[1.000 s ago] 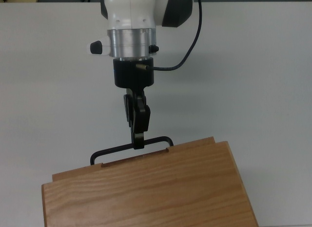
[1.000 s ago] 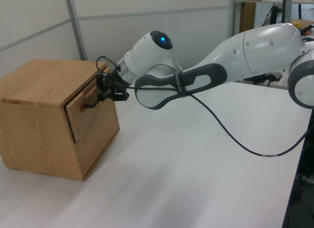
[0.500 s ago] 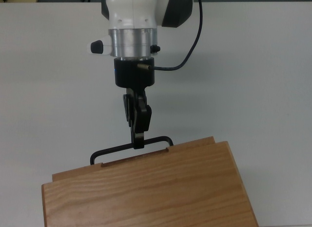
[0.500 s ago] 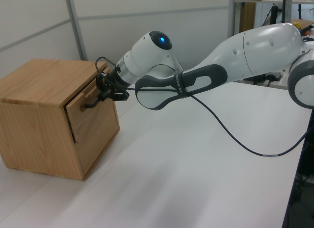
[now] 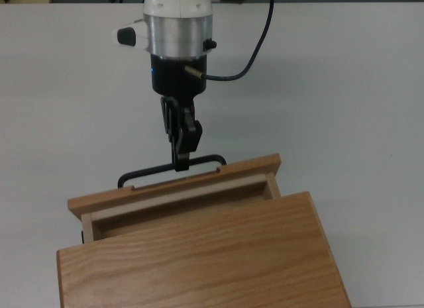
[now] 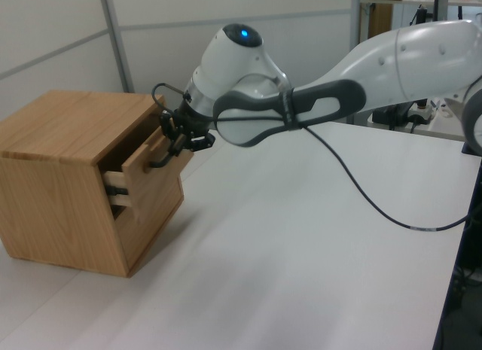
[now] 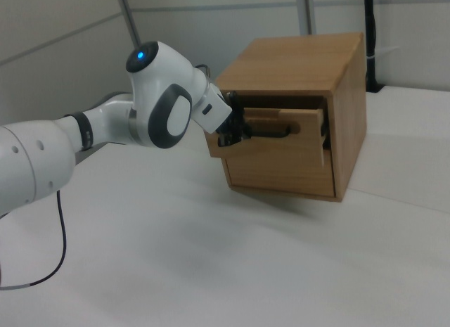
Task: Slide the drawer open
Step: 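Pull the handle outward, sliding the upper drawer out of the cabinet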
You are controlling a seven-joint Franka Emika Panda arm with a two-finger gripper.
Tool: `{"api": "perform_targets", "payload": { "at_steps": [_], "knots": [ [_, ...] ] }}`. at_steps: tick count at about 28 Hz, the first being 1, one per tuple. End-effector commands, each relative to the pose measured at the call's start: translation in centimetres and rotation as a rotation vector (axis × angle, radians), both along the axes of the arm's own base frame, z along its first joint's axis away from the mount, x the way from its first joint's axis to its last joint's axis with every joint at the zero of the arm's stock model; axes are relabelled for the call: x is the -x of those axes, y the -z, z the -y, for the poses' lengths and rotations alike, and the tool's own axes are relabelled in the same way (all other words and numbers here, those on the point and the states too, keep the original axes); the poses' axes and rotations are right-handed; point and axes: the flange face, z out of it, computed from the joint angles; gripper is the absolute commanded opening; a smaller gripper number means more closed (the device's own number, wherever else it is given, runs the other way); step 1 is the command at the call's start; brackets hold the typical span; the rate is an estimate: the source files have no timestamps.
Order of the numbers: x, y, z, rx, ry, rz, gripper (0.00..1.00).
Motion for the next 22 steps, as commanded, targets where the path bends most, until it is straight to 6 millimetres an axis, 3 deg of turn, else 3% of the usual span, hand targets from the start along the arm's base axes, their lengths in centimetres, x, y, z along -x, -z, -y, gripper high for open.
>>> {"api": "perform_targets", "payload": {
  "at_steps": [1, 18, 22],
  "knots": [
    [2.8, 0.0, 0.3, 0.049, -0.013, -0.122, 0.0],
    [7.6, -3.2, 1.9, 0.08, 0.02, -0.348, 0.0],
    [8.6, -3.2, 2.4, 0.088, 0.028, -0.403, 0.0]
  ]
}}
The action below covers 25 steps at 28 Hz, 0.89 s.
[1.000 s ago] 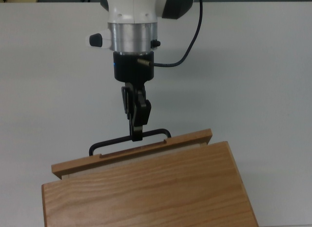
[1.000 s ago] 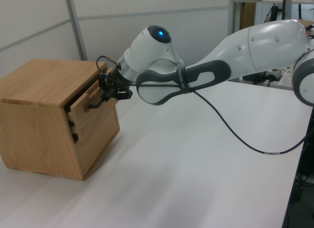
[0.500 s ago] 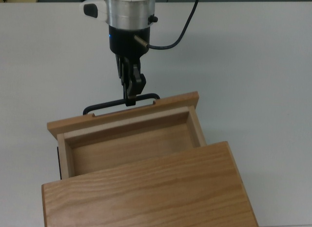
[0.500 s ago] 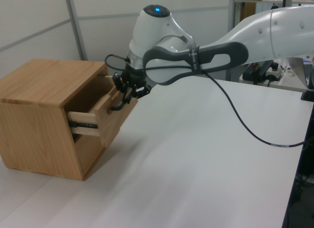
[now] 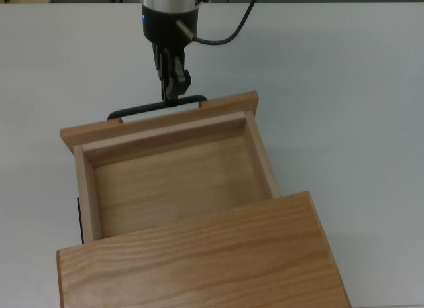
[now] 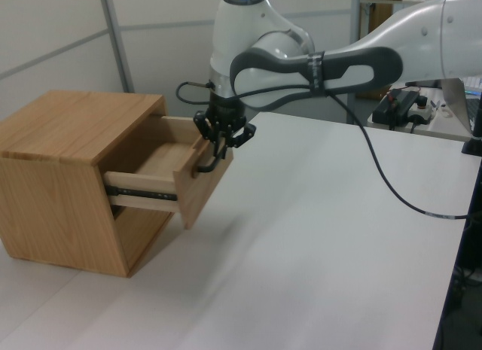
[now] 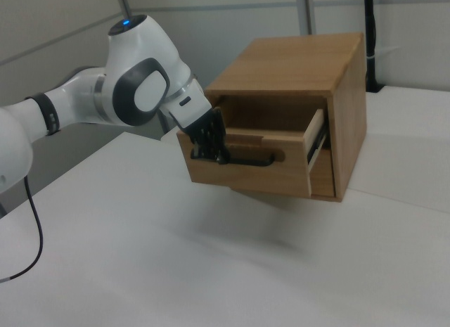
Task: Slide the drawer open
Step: 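Pull the handle outward, sliding the upper drawer out of the cabinet, then open the gripper and lift it off the handle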
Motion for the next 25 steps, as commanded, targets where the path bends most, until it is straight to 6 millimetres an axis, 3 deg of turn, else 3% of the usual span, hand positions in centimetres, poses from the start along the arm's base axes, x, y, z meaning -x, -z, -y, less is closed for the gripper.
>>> {"api": "perform_targets", "payload": {
  "at_steps": [1, 6, 20, 25],
  "knots": [
    [3.0, -0.2, 1.5, 0.023, -0.005, -0.094, 0.0],
    [3.9, 0.5, 1.8, 0.031, -0.026, -0.144, 0.0],
    [6.2, -0.5, 4.2, 0.041, -0.018, -0.239, 0.0],
    [6.7, -0.9, 4.3, 0.026, -0.032, -0.255, 0.0]
  ]
}}
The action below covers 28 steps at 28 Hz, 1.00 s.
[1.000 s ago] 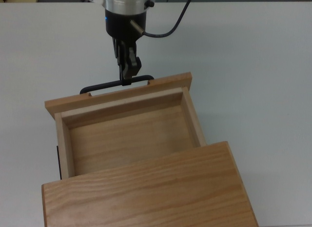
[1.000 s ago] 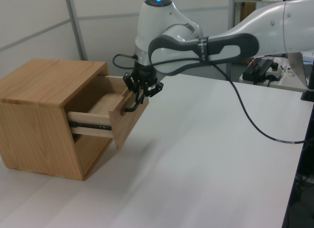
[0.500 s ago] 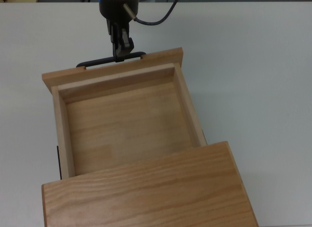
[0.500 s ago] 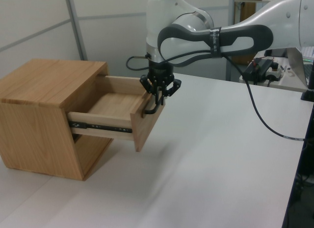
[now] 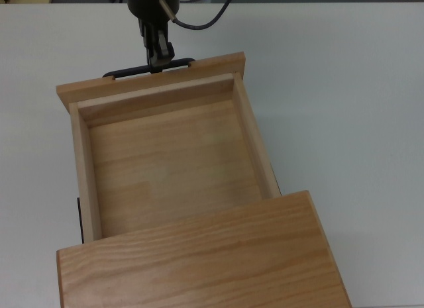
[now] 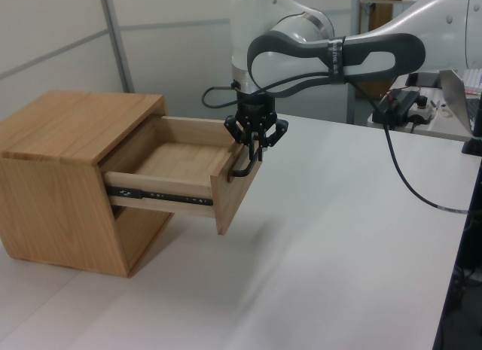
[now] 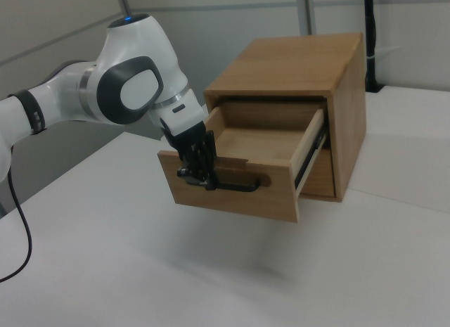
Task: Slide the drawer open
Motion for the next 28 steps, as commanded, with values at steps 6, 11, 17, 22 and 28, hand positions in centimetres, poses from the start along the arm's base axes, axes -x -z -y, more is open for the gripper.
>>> {"api": "perform_targets", "payload": {
  "at_steps": [6, 11, 17, 22, 28],
  "knots": [
    [2.0, -2.4, 1.9, -0.011, -0.028, -0.019, 0.31],
    [1.7, -2.9, 1.9, -0.008, -0.046, 0.014, 1.0],
    [1.7, -4.6, 1.6, -0.004, -0.109, 0.043, 1.0],
    [1.9, -6.7, 1.4, 0.014, -0.217, 0.072, 1.0],
    [2.0, -9.2, 0.9, 0.061, -0.429, 0.099, 1.0]
  ]
}}
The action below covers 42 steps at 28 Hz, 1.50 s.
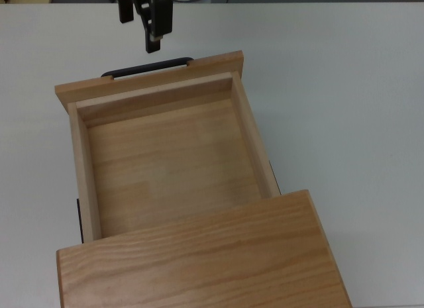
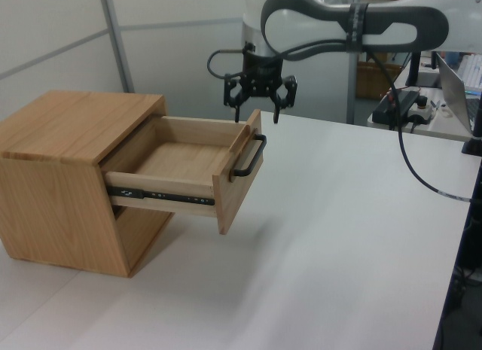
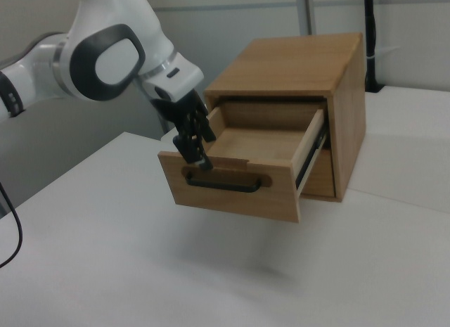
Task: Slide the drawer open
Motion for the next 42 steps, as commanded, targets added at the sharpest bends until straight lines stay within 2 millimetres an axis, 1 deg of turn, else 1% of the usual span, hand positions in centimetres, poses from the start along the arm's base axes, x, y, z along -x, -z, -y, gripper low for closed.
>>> {"api": "perform_targets", "payload": {
  "at_steps": [1, 4, 8, 10, 11, 13, 16, 21, 22, 27, 28, 31, 34, 37, 42],
  "knots": [
    [0.7, -1.8, -0.7, 0.028, -0.172, -0.007, 1.0],
    [0.8, -2.0, -1.3, 0.051, -0.257, -0.013, 1.0],
    [1.9, -1.9, -2.6, 0.09, -0.412, -0.084, 1.0],
    [2.3, -1.5, -2.5, 0.095, -0.468, -0.128, 1.0],
    [2.7, -1.3, -2.6, 0.101, -0.531, -0.172, 1.0],
    [3.2, -1.8, -2.9, 0.109, -0.605, -0.203, 1.0],
    [4.0, -1.8, -4.1, 0.117, -0.741, -0.264, 1.0],
    [4.1, -1.7, -4.4, 0.137, -0.879, -0.283, 1.0],
    [4.0, -1.6, -4.6, 0.143, -0.929, -0.288, 1.0],
    [3.7, -1.0, -4.6, 0.149, -1.01, -0.301, 1.0],
    [3.4, -0.5, -4.6, 0.144, -1.009, -0.308, 1.0],
    [3.2, -0.3, -4.5, 0.146, -1.016, -0.309, 1.0],
    [2.9, 0.2, -4.5, 0.145, -1.017, -0.32, 1.0],
    [3.0, 0.2, -4.4, 0.143, -1.017, -0.321, 1.0],
    [2.6, 1.0, -4.4, 0.13, -1.02, -0.331, 1.0]
  ]
}}
